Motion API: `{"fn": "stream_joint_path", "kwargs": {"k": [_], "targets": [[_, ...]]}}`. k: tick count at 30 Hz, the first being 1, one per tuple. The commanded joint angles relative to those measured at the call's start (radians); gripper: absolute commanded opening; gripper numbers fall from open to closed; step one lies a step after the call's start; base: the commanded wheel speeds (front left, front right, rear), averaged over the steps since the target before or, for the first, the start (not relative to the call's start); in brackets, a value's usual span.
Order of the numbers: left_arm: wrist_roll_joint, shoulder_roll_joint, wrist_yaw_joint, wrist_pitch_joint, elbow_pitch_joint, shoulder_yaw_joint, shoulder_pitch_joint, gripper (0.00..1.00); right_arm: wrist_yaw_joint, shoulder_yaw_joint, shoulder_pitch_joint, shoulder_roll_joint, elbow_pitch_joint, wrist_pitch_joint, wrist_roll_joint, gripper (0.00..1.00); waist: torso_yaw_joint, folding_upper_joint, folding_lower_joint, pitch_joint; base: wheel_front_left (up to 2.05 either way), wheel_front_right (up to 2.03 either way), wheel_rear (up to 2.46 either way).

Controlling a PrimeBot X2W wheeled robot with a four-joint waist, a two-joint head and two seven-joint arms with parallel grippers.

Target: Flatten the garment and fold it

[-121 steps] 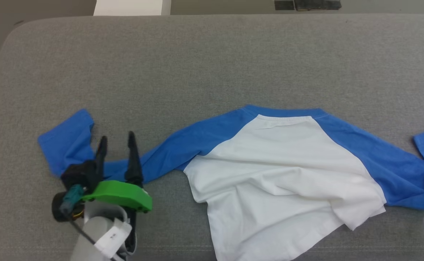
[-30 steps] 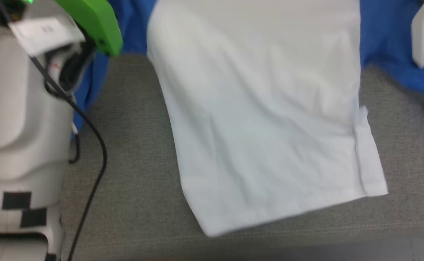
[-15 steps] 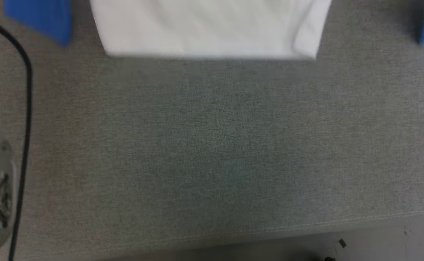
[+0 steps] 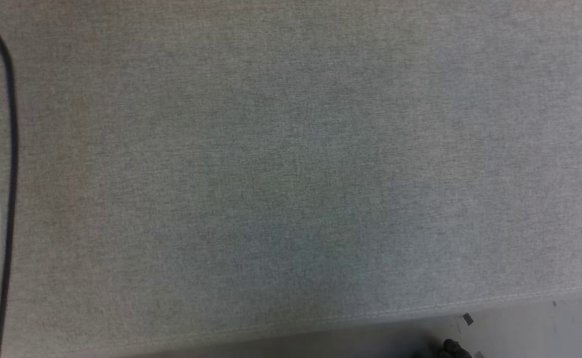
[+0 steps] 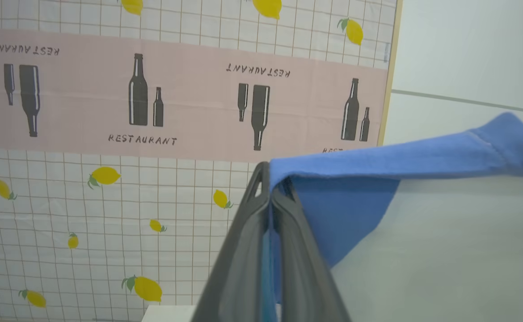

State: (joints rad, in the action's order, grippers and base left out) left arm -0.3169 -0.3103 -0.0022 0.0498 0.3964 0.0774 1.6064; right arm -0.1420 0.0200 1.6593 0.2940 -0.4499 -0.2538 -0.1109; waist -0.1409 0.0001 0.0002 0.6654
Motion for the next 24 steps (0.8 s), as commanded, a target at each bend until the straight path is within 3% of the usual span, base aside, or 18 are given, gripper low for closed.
{"fn": "stream_joint_path", "kwargs": {"k": [1,8,12,20,24], "targets": [[0.003,-0.037,0.002,-0.006,0.026,-0.016,-0.055,0.0,0.011,-0.007,-0.055,0.03,-0.031,0.007,0.013,0.0,0.005,-0.0001,-0.0002,0.001,0.0,0.0,0.0],[0.038,-0.092,-0.059,0.018,0.104,0.06,-0.311,0.0,0.011,0.095,-0.287,0.056,-0.105,0.07,0.138,0.0,0.016,-0.0001,-0.0002,-0.026,0.0,0.0,0.0],[0.009,-0.091,-0.081,0.064,0.124,0.087,-0.508,0.0,0.011,0.163,-0.455,0.076,-0.094,0.078,0.244,0.0,0.022,-0.0001,-0.0002,-0.085,0.0,0.0,0.0],[-0.135,-0.049,-0.1,0.205,0.029,0.098,-0.964,0.0,0.011,0.244,-0.851,0.13,0.05,-0.006,0.436,0.0,0.043,-0.0001,-0.0002,-0.246,0.0,0.0,0.0],[-0.18,-0.025,-0.073,0.25,-0.074,0.1,-1.168,0.0,0.011,0.21,-1.063,0.164,0.157,-0.069,0.477,0.0,0.061,-0.0001,-0.0002,-0.308,0.0,0.0,0.0]]}}
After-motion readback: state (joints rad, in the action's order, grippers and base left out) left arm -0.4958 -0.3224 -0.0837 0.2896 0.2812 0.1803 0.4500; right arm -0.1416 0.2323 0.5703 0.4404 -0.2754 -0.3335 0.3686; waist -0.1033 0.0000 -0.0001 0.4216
